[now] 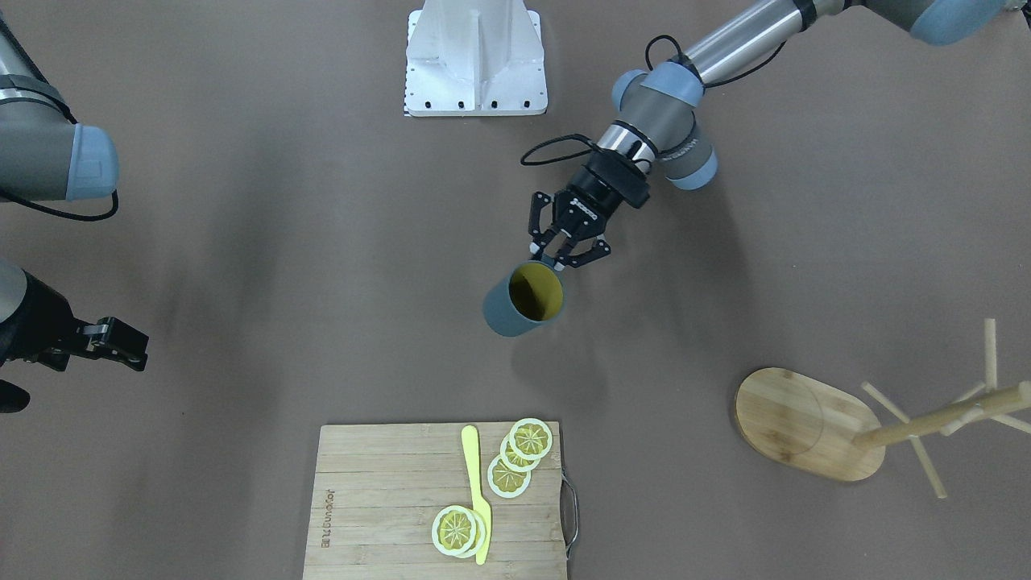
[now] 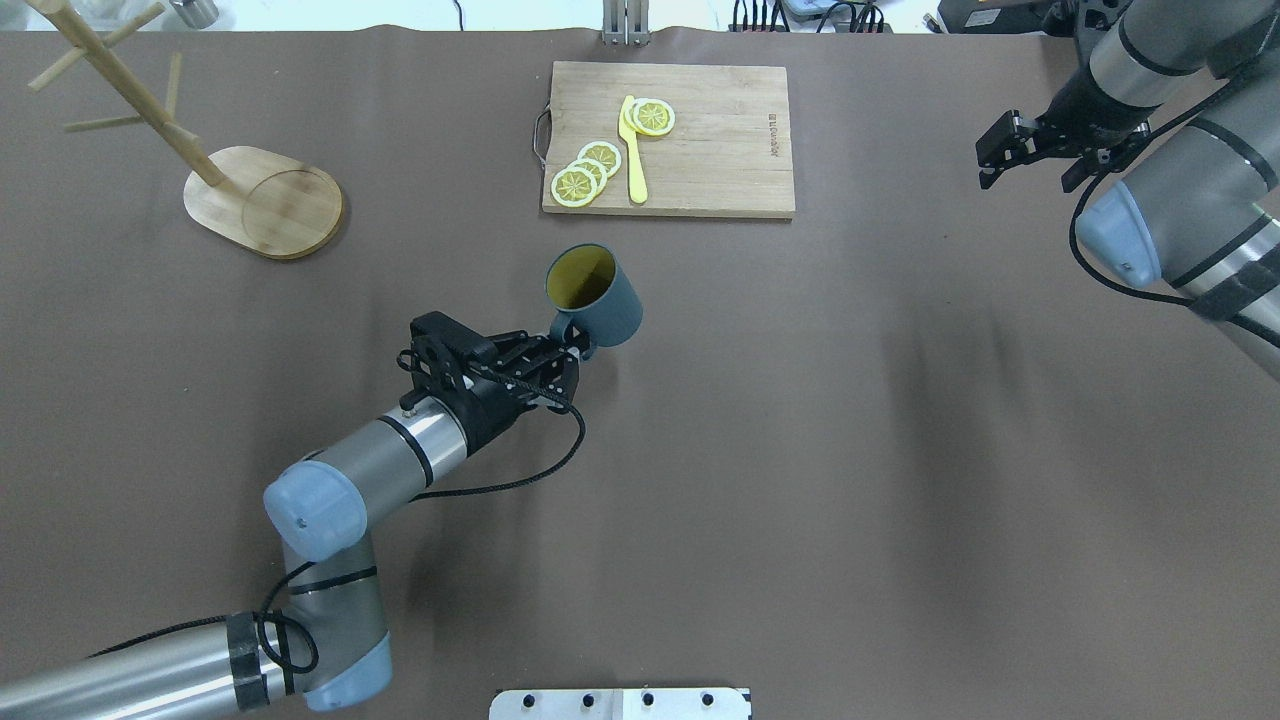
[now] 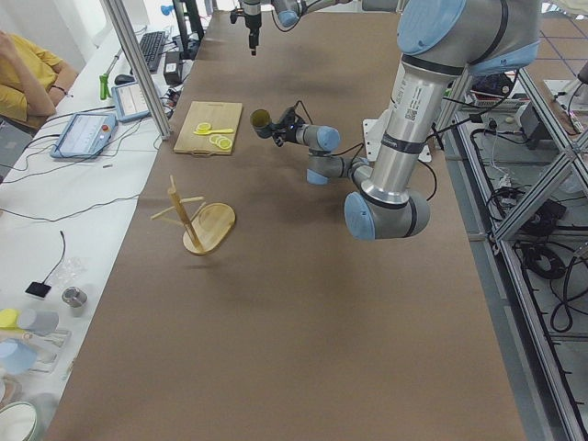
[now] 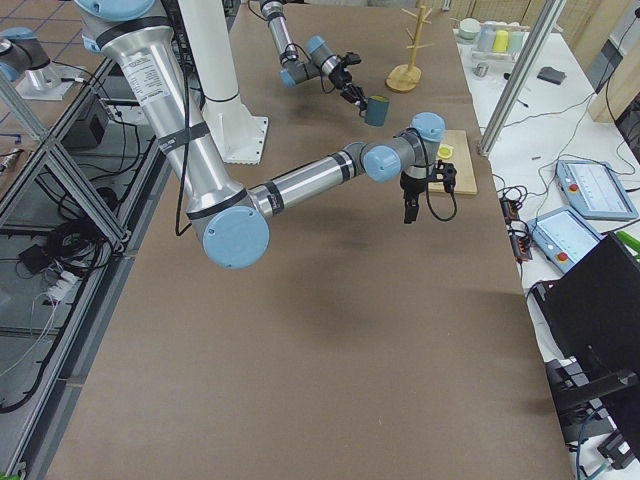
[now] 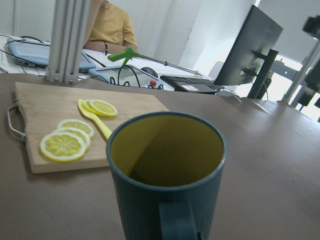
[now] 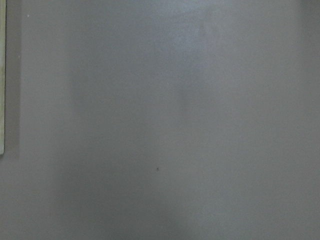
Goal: Hang cup on storage rack
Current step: 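Carry the mug with the left gripper onto a peg of the wooden rack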
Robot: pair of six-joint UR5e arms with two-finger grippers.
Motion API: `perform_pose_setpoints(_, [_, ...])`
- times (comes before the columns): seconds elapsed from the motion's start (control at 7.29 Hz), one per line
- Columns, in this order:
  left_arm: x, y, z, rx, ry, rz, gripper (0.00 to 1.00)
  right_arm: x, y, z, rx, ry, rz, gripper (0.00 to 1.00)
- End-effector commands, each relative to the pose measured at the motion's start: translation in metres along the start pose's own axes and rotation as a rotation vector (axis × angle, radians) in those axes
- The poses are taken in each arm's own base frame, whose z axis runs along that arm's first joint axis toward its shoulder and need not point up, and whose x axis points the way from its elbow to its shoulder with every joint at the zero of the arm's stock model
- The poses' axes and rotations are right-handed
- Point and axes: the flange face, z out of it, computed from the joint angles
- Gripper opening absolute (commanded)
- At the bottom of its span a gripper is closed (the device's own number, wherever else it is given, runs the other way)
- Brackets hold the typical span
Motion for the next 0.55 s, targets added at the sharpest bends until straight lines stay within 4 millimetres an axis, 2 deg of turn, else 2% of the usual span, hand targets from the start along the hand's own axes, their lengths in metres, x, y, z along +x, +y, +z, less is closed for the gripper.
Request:
perform_pose_setpoints(0.0, [-0.101,-0.094,-0.037,-0.022,-0.034,-0.219,0.00,0.002,0.000,-0.001,0.003,0.001,0.003,1.00])
perform_pose_setpoints(0.14, [-0.136,-0.139,-0.058,-0.020,-0.046,-0.421,0.00,0.001,-0.001,-0.002,0.005,0.001,0.004,1.00])
perform_pose_setpoints(0.27, [-0.157,-0.180,-0.074,-0.017,-0.047,-0.702,0.00,0.000,-0.001,-0.003,0.006,0.001,0.004,1.00])
perform_pose_setpoints(0.41, [-0.166,-0.196,-0.083,-0.016,-0.047,-0.910,0.00,0.000,-0.001,-0.003,0.006,0.001,0.003,1.00])
